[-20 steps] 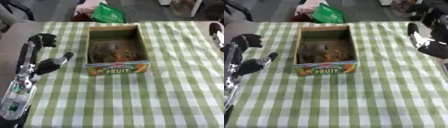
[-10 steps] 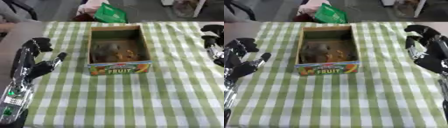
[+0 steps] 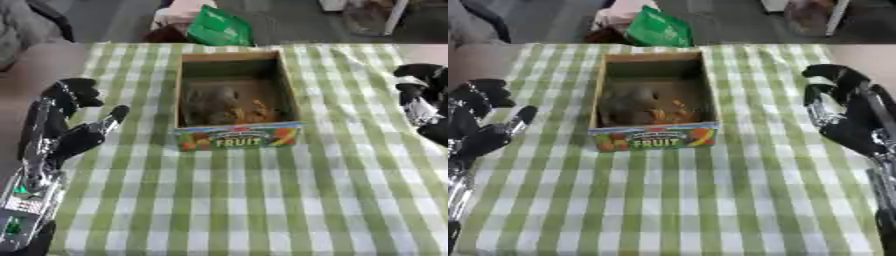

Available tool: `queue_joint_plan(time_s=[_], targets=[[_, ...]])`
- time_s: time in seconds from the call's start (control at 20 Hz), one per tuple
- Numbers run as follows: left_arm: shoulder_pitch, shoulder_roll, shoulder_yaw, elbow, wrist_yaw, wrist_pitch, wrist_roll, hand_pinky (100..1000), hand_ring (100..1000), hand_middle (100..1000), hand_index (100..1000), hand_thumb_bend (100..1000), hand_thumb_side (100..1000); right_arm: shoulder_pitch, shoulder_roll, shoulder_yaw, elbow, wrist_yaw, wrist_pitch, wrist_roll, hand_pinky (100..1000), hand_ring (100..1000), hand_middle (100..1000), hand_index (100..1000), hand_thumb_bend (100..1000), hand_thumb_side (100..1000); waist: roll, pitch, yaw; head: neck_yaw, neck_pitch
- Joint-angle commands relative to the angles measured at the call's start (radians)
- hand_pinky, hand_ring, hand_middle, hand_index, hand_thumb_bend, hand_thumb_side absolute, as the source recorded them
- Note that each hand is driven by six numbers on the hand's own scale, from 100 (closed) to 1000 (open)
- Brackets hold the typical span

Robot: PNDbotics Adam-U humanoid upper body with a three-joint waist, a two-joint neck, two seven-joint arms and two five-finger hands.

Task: Pick up objects on the table and place them in the box.

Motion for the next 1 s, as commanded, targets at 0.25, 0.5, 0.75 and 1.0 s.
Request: queue_joint_plan(time_s=[0.25, 0.5, 0.75, 1.0], targets=[[-0.006, 0.005, 0.01, -0.018, 0.01, -0.011, 0.017, 685, 527, 509, 659, 612, 100, 0.004, -0.003, -0.015, -0.027, 0.005, 0.008, -0.007, 815, 900, 694, 775, 100, 316, -0.001, -0.006, -0.001, 0.006, -0.014], [-0.004, 0.001, 0.01, -0.022, 0.013, -0.012, 0.019, 676, 519, 505, 658, 588, 100, 0.008, 0.002, -0.018, -0.032, 0.002, 0.011, -0.013, 809, 883, 670, 758, 100, 320, -0.001, -0.006, -0.001, 0.007, -0.017], [-0.003, 0.004, 0.006, -0.02, 0.015, -0.01, 0.017, 673, 514, 502, 658, 561, 100, 0.013, 0.005, -0.02, -0.035, 0.001, 0.012, -0.02, 805, 873, 651, 746, 100, 323, -0.001, -0.006, -0.002, 0.009, -0.019], [-0.003, 0.001, 0.004, -0.022, 0.016, -0.011, 0.016, 672, 512, 499, 657, 571, 100, 0.015, 0.005, -0.02, -0.035, 0.002, 0.012, -0.021, 805, 872, 647, 743, 100, 327, -0.001, -0.006, -0.003, 0.014, -0.02]])
